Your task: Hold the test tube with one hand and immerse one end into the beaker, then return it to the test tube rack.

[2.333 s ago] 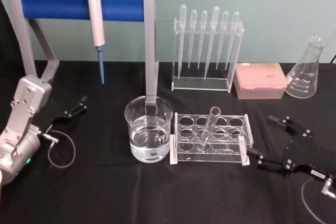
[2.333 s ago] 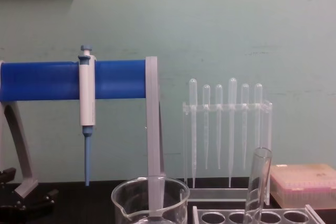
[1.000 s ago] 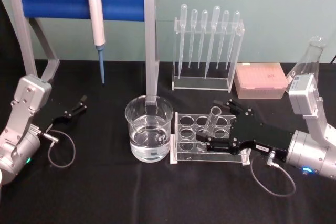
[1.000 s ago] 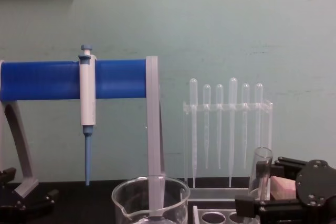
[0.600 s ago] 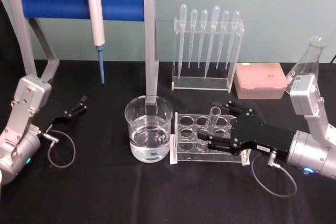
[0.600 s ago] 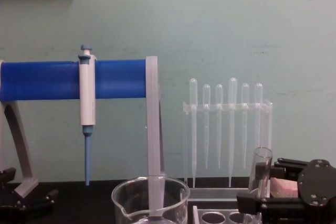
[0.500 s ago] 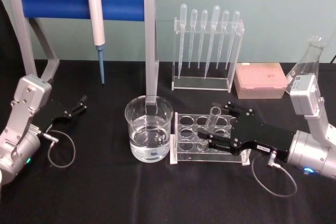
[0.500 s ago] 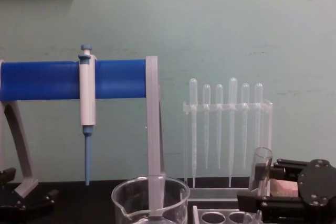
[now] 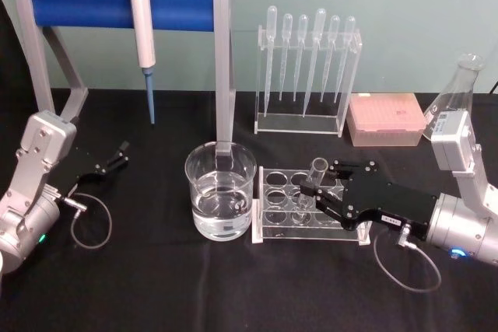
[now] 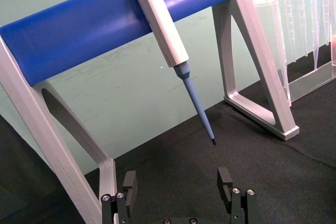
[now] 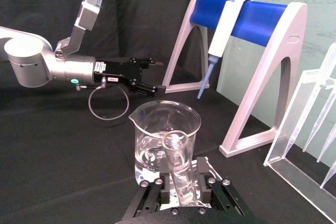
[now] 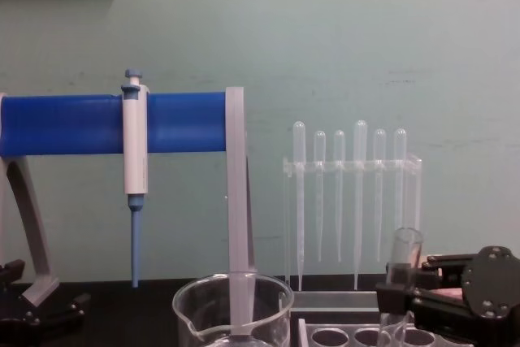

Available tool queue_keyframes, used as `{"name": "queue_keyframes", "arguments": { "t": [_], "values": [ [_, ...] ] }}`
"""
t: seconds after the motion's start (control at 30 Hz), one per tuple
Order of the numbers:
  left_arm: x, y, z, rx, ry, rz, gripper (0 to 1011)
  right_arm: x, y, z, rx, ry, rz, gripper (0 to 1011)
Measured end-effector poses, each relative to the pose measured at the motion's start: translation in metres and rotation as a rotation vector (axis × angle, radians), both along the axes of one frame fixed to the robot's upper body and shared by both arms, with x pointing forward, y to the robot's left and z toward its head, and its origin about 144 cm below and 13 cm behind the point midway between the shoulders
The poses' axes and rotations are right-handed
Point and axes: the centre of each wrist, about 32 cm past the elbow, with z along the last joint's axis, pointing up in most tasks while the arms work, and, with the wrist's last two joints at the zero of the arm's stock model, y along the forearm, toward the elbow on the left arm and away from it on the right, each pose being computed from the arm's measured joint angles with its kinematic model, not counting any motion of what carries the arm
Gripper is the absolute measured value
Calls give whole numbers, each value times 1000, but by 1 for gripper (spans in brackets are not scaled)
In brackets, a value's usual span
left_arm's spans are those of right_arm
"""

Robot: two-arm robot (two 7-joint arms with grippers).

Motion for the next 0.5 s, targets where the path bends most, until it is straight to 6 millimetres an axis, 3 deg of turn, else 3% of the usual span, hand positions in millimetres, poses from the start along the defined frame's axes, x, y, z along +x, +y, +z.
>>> {"name": "queue_keyframes", "arguments": {
  "t": [0.13,0.5],
  "values": [
    [0,0,0,0,0,0,1000,0,0,0,0,-1,0,241],
    [0,0,0,0,0,0,1000,1,0,2,-2,-5,-1,235]
  ]
}}
